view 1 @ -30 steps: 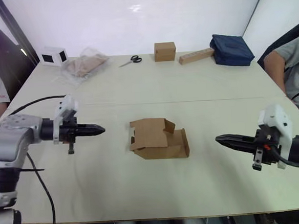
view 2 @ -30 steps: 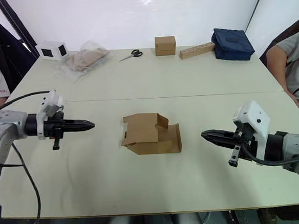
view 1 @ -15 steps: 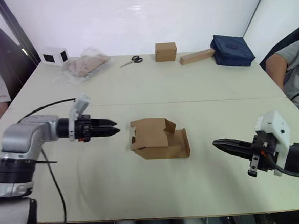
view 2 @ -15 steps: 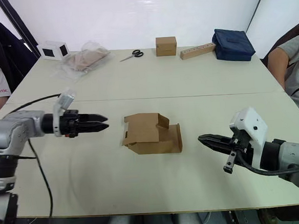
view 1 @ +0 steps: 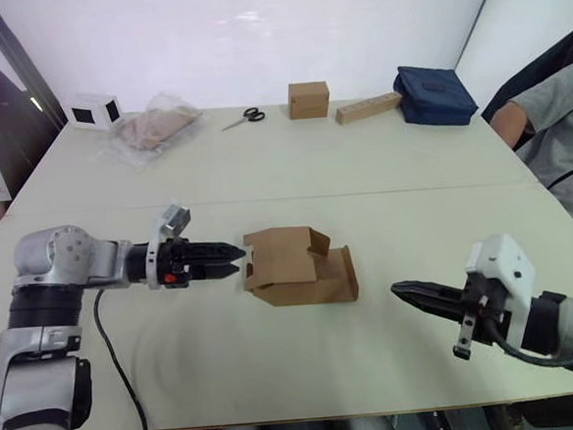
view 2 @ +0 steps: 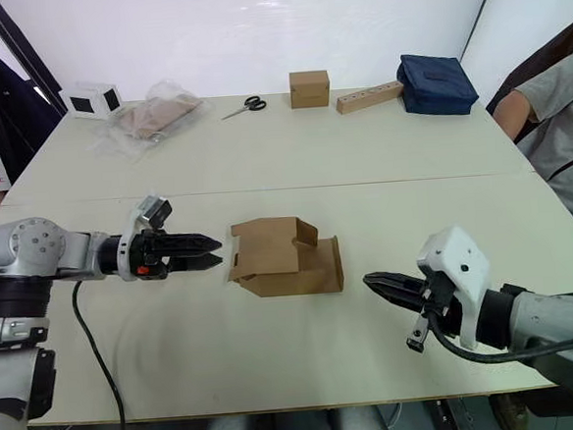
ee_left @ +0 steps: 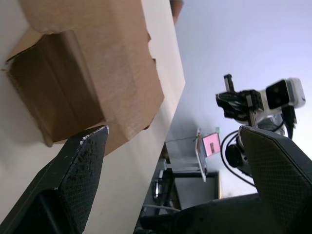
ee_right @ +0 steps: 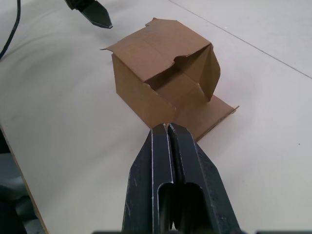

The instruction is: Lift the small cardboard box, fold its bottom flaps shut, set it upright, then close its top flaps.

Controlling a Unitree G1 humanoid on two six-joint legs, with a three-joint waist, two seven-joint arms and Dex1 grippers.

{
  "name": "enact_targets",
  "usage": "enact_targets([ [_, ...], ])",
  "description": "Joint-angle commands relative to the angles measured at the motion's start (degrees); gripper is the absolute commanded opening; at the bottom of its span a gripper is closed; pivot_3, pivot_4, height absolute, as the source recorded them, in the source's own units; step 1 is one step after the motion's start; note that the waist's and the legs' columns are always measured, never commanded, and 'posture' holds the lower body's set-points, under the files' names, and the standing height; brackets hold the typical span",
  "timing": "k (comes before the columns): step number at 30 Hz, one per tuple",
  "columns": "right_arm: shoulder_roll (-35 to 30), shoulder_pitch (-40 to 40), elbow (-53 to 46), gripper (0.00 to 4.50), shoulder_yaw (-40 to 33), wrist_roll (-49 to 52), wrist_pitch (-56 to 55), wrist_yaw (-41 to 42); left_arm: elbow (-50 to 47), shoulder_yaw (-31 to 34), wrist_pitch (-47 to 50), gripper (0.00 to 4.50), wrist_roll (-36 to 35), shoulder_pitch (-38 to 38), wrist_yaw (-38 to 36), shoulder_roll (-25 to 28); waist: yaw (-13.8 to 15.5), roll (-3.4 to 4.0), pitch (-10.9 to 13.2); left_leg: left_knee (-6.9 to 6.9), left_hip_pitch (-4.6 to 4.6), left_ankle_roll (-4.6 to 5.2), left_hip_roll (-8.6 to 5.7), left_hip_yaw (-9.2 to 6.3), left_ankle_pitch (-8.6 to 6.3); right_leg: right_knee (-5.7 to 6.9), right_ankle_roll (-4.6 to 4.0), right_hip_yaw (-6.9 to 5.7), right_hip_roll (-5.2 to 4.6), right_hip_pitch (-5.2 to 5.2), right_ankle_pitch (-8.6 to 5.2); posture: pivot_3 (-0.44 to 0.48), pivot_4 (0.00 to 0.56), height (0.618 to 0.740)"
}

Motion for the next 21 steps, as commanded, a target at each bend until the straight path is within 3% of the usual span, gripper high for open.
enact_targets([
  [1, 0.7, 0.5, -2.6, 0.0, -1.3, 1.7, -1.1, -2.0, 1.8, 1.0, 0.4, 4.41, -0.4, -2.1, 2.0, -1.7, 0.0, 0.0, 0.0, 0.0, 0.0, 0.0, -0.05, 0.01, 0.0, 0.0, 0.0, 0.01, -0.05, 0.01, 0.0, 0.0, 0.15, 0.74],
  [15, -1.8, -1.2, -3.1, 0.0, -1.4, 4.5, -0.8, -5.4, 10.2, 3.9, -6.8, 4.41, 5.1, -3.4, 7.2, -14.4, 0.0, -0.05, 0.0, 0.0, 0.01, -0.01, -0.06, -0.02, 0.01, -0.01, -0.01, 0.03, -0.02, 0.02, 0.01, 0.0, 0.15, 0.74],
  [21, -3.1, -1.0, -3.3, 0.0, -2.0, 5.7, -0.8, -6.2, 11.6, 4.5, -7.4, 4.41, 5.6, -4.2, 7.0, -17.5, 0.0, -0.06, 0.0, 0.0, -0.03, -0.01, -0.07, -0.04, 0.01, -0.03, 0.0, 0.04, -0.05, 0.01, 0.01, 0.0, 0.15, 0.74],
])
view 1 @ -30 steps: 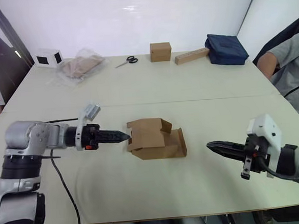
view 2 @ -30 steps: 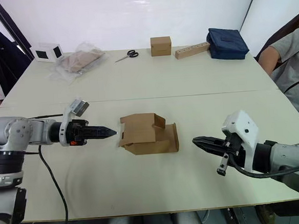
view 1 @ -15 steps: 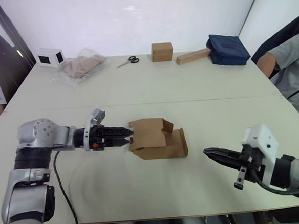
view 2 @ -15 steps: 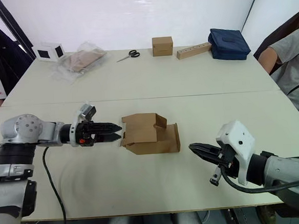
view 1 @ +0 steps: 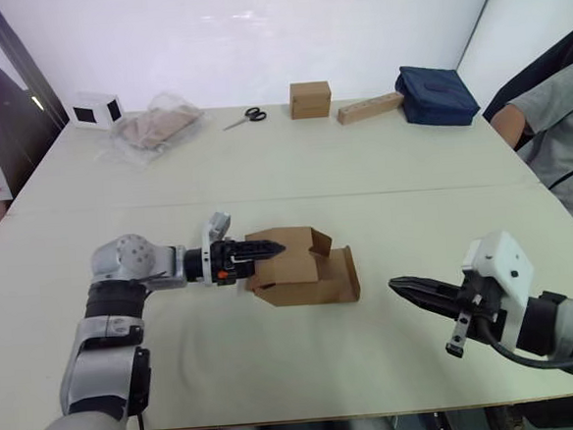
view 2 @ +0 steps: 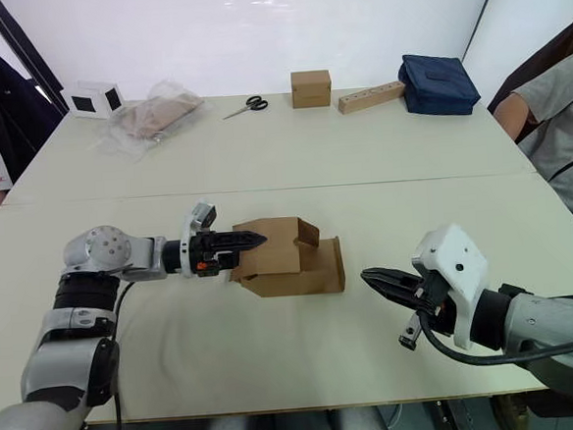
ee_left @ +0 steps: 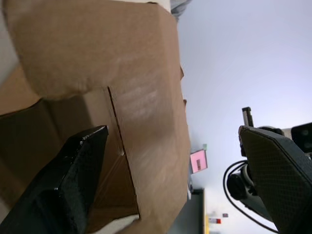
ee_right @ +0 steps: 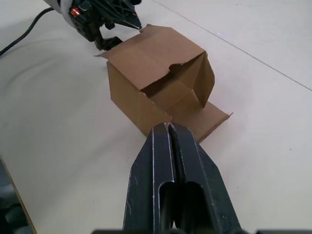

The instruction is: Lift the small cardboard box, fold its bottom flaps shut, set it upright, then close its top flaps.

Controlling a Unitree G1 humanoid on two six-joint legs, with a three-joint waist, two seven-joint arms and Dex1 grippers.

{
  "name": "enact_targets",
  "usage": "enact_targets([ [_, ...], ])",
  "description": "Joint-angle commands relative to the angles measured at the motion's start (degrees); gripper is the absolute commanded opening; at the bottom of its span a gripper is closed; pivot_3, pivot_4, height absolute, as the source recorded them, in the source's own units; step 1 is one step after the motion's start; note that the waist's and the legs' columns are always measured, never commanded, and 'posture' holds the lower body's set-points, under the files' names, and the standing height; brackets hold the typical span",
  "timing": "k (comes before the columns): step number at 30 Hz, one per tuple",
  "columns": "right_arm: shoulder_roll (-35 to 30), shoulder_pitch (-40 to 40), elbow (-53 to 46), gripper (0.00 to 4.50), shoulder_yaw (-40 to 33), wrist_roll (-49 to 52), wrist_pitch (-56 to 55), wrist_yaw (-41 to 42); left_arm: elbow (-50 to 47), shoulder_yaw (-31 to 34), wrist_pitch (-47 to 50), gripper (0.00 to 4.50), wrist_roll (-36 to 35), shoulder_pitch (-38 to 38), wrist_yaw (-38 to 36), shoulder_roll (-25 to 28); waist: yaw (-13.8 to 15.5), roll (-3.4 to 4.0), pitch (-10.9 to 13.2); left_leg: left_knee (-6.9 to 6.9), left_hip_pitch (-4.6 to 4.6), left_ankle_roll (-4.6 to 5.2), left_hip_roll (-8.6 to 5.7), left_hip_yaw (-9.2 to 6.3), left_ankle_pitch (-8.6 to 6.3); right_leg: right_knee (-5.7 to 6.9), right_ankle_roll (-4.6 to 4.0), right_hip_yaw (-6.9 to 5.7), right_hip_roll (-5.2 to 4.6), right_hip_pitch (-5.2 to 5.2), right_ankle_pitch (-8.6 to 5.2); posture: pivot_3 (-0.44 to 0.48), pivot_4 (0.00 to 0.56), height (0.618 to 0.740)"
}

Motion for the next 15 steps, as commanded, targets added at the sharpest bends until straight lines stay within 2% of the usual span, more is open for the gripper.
enact_targets([
  [1, -1.0, 0.1, -2.1, 0.0, -2.2, 1.5, -0.7, -0.6, 0.2, 1.2, -0.7, 4.41, 0.0, -1.9, -0.8, -1.2, 0.0, 0.0, 0.0, 0.0, 0.01, 0.0, -0.01, 0.01, 0.0, 0.0, 0.0, 0.0, -0.01, 0.0, 0.0, 0.0, 0.15, 0.74],
  [10, -1.3, 1.5, -3.4, 0.0, -2.9, 2.5, -1.0, -3.0, 3.8, -0.3, -3.1, 4.41, 2.9, -3.4, -2.8, -2.8, -0.1, 0.0, 0.0, 0.0, 0.0, 0.0, 0.0, 0.0, 0.0, 0.0, 0.0, 0.01, 0.0, 0.0, 0.0, 0.0, 0.15, 0.74],
  [12, -1.4, 1.7, -3.5, 0.0, -2.9, 2.7, -1.0, -3.4, 4.0, -0.7, -3.4, 3.91, 3.4, -3.5, -3.3, -3.0, 0.0, 0.0, 0.0, 0.0, 0.0, 0.0, 0.0, -0.01, 0.0, 0.0, 0.0, 0.0, 0.0, 0.0, 0.0, 0.0, 0.15, 0.74],
  [15, -1.4, 2.1, -3.8, 0.0, -3.3, 3.2, -1.0, -4.1, 3.5, -1.7, -3.5, 2.91, 3.6, -3.2, -4.4, -2.9, 0.0, 0.0, 0.0, 0.0, 0.0, 0.0, 0.0, -0.01, 0.0, 0.0, 0.0, 0.0, -0.01, 0.0, 0.0, 0.0, 0.15, 0.74],
])
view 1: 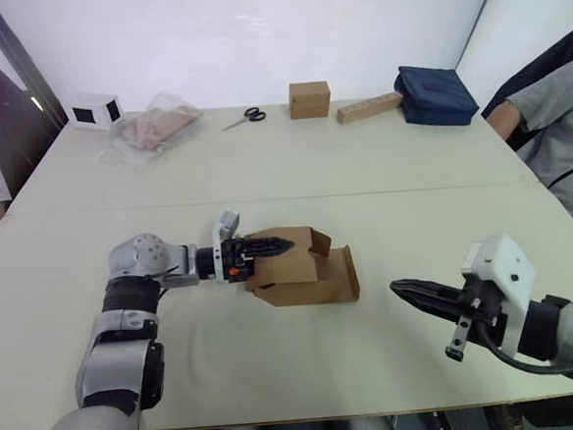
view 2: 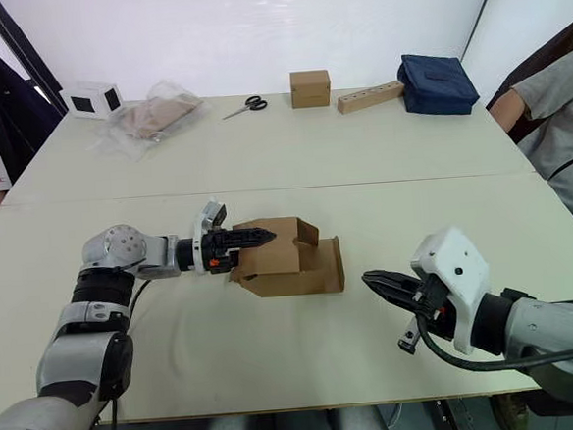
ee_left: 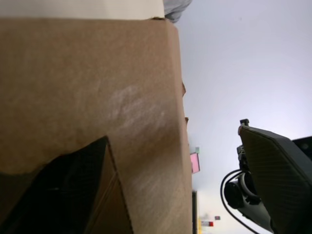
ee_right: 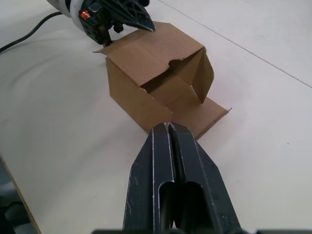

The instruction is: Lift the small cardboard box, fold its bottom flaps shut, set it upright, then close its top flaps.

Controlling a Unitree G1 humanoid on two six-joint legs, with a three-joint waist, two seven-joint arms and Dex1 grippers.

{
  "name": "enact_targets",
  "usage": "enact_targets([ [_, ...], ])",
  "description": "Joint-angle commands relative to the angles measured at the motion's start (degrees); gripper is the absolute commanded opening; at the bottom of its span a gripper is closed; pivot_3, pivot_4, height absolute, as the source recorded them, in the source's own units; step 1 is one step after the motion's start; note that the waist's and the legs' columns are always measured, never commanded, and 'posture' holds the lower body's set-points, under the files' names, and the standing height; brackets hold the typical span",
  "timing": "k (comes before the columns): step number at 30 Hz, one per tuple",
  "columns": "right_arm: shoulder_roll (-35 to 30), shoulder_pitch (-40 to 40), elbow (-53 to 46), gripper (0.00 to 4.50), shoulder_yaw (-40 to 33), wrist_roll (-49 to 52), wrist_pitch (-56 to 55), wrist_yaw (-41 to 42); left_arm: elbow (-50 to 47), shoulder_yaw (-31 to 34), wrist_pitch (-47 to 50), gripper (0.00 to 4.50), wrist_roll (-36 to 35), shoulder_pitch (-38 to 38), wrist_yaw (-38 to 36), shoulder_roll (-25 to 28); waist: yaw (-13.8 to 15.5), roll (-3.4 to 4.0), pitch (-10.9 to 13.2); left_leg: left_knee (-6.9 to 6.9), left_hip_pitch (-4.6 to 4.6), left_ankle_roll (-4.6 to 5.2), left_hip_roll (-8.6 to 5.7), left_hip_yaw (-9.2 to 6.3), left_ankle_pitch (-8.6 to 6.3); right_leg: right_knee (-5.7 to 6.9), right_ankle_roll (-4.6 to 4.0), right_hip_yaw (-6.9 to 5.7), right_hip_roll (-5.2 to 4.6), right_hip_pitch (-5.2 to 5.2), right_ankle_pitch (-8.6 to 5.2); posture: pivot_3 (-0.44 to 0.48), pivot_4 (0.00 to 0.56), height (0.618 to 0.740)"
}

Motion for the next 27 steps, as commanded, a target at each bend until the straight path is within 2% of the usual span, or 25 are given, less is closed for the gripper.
enact_targets([
  [1, -0.6, 0.4, -1.9, 0.0, -2.3, 1.1, -1.0, -1.0, -1.0, -0.9, -0.4, 2.59, 0.3, -1.0, -2.2, -0.2, 0.0, 0.0, 0.0, 0.0, 0.0, 0.0, 0.0, 0.0, 0.0, 0.0, 0.0, 0.0, 0.0, 0.0, 0.0, 0.0, 0.15, 0.74],
  [2, -0.6, 0.5, -2.0, 0.0, -2.4, 1.2, -1.1, -1.1, -0.9, -0.9, -0.3, 2.11, 0.3, -1.0, -2.3, -0.2, 0.0, 0.0, 0.0, 0.0, 0.0, 0.0, 0.0, 0.0, 0.0, -0.01, 0.0, 0.0, -0.01, 0.0, 0.0, 0.0, 0.15, 0.74],
  [8, -0.5, 1.0, -2.1, 0.0, -2.5, 1.6, -1.3, -1.8, -2.7, -0.6, 1.3, 0.04, -0.2, -0.4, -2.8, -0.2, 0.0, 0.0, 0.0, 0.0, -0.01, 0.0, 0.0, 0.0, 0.0, -0.01, 0.0, 0.0, 0.0, 0.0, 0.0, 0.0, 0.15, 0.74],
  [14, 0.3, -0.9, -1.6, 0.0, -0.2, 0.1, -2.5, -3.9, -12.4, 1.8, 1.6, 0.04, -4.5, 0.8, -6.2, 1.3, -0.1, 0.0, 0.0, 0.0, -0.02, 0.0, 0.02, 0.0, 0.0, -0.01, 0.0, 0.01, 0.01, -0.02, 0.0, 0.0, 0.15, 0.74],
  [20, 6.8, -16.8, 6.3, 0.0, 11.7, -11.7, -6.9, -12.5, -25.1, 1.9, -5.9, 0.04, -6.3, 2.8, -8.5, 1.3, -0.2, 0.0, 0.0, 0.0, 0.04, -0.03, 0.03, 0.05, 0.02, 0.01, -0.04, 0.05, 0.0, -0.01, 0.01, 0.0, 0.15, 0.74],
  [27, 16.8, -29.1, 14.5, 0.0, 25.3, -25.3, -10.5, -16.0, -27.2, 1.6, -7.6, 0.04, -7.2, 2.4, -8.2, 0.3, -0.1, 0.06, 0.0, -0.02, -0.04, -0.08, 0.04, 0.02, 0.05, -0.01, -0.09, 0.04, 0.08, -0.07, 0.02, 0.0, 0.15, 0.74],
])
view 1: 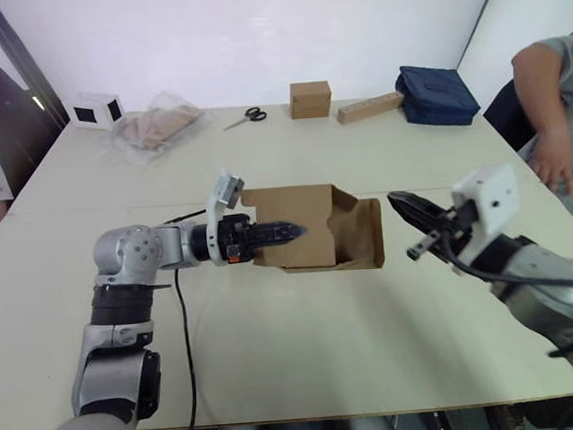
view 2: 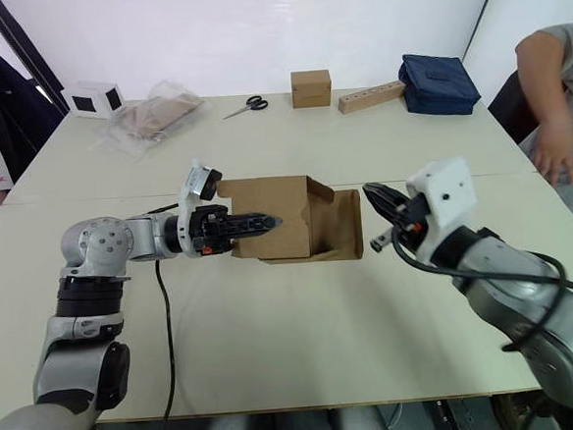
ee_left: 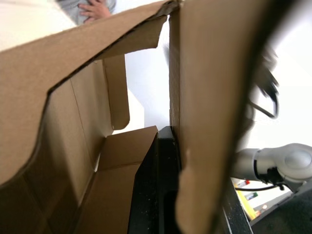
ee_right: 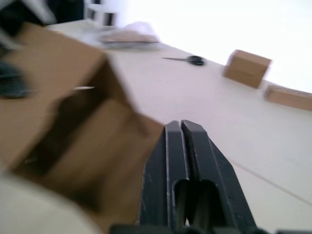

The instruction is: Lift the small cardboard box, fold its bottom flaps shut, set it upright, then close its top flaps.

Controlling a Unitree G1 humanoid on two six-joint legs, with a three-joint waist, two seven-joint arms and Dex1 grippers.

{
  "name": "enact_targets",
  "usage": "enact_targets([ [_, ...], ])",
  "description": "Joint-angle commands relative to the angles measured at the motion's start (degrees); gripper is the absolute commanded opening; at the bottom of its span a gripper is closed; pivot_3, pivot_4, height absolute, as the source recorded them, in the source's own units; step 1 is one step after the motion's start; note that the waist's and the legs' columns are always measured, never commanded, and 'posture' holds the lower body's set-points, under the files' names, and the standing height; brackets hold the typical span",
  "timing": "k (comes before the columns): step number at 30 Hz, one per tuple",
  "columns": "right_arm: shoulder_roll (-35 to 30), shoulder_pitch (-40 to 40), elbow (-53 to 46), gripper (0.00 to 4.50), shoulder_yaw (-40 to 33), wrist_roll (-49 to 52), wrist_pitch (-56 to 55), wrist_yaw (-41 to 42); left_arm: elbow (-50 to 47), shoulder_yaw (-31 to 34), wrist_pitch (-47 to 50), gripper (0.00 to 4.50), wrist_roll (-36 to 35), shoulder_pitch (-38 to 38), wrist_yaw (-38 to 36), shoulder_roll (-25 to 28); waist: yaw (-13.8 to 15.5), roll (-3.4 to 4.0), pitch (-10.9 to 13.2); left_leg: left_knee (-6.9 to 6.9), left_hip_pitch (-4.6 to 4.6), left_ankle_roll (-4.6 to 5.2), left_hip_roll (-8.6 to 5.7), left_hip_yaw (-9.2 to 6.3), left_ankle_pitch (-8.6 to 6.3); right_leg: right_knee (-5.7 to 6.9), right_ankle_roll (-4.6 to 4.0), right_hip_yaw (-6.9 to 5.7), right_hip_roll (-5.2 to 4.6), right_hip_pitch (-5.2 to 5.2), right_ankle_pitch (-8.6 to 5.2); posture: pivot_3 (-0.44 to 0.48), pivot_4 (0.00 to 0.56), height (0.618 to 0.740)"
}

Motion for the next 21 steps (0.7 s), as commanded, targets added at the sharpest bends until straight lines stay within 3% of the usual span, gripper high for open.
enact_targets([
  [1, 2.9, -3.4, 0.7, 0.0, 4.9, -5.7, -2.3, -0.1, -1.3, 0.5, -1.2, 0.04, -1.7, -1.0, -0.2, -0.4, 0.0, 0.0, 0.0, -0.02, -0.01, 0.0, -0.01, 0.01, 0.0, 0.0, 0.01, 0.0, 0.0, -0.01, 0.0, 0.0, 0.15, 0.74],
  [9, 8.6, -6.4, 0.7, 0.0, 12.9, -11.4, -2.2, 2.0, -0.8, -0.5, -2.6, 0.04, -1.3, -1.1, -1.4, 0.1, -0.1, 0.01, 0.0, -0.02, -0.04, 0.0, -0.02, 0.02, 0.0, -0.01, 0.03, -0.02, -0.01, -0.04, 0.01, 0.0, 0.15, 0.74],
  [21, 11.4, -9.9, 2.2, 0.0, 16.6, -16.7, -1.6, 6.3, -1.3, -1.9, -3.4, 0.04, -1.3, -0.3, -2.2, 0.1, -0.2, 0.01, 0.0, -0.02, -0.01, 0.0, 0.01, 0.02, 0.0, 0.01, 0.03, -0.06, 0.02, -0.03, 0.01, 0.0, 0.15, 0.74],
])
